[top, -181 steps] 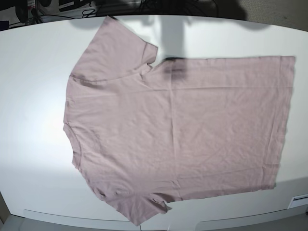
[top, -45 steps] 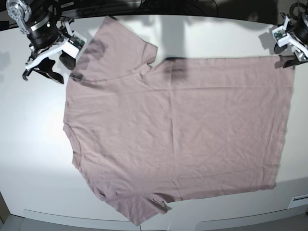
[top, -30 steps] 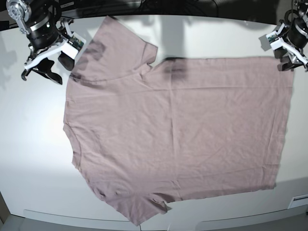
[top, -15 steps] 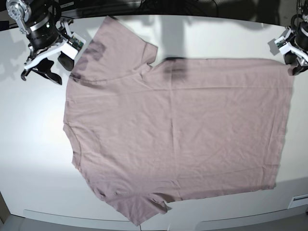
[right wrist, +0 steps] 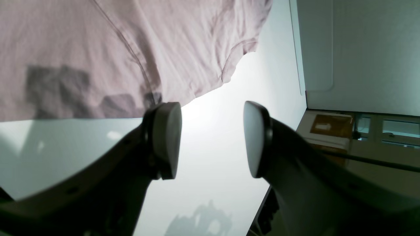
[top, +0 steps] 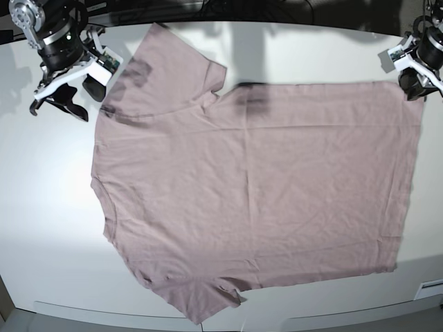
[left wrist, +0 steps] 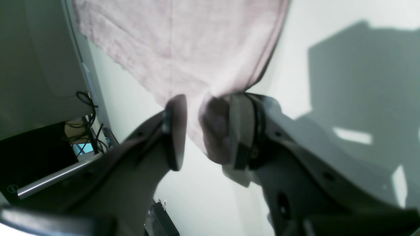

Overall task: Fold the T-shirt properly
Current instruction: 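Close both grippers on the shirt's shoulder edges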

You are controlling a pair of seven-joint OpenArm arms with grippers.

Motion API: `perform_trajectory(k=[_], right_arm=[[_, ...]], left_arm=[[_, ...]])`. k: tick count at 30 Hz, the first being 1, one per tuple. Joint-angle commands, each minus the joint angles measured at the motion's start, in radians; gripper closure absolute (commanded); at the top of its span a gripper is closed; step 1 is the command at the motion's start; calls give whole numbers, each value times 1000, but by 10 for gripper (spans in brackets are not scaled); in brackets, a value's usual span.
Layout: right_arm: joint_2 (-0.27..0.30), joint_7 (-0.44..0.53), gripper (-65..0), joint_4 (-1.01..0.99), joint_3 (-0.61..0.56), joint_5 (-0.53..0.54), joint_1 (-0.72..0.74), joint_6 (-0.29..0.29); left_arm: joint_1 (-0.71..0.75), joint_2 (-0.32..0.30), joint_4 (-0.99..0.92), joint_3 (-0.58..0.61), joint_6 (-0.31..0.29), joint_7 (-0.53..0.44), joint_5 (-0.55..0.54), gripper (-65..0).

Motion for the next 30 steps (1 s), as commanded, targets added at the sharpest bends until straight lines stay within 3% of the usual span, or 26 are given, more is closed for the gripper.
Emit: perform_trajectory(k=[1, 6, 9, 10, 20, 22, 25, 30], right_arm=[[10, 8, -306, 18, 8, 15, -3, -19], [11, 10, -306, 18, 8, 84, -6, 15], [11, 13, -306, 18, 8, 118, -6, 47], [11, 14, -306, 18, 8, 129, -6, 53], [11, 17, -306, 21, 8, 133, -8, 63], [11, 16, -306, 31, 8, 171, -16, 103], [11, 13, -306, 61, 8, 274, -43, 248], [11, 12, -306, 85, 8, 313, -127, 248]], left_arm=[[8, -14, 6, -3, -16, 0, 3, -199], [8, -14, 6, -3, -16, -1, 3, -181], [8, -14, 6, -3, -16, 0, 3, -9], [8, -14, 6, -3, -16, -1, 3, 0], [8, -14, 6, -3, -16, 0, 3, 0], [8, -14, 6, -3, -16, 0, 3, 0], [8, -14, 6, -3, -16, 0, 3, 0], [8, -14, 6, -3, -16, 0, 3, 0]])
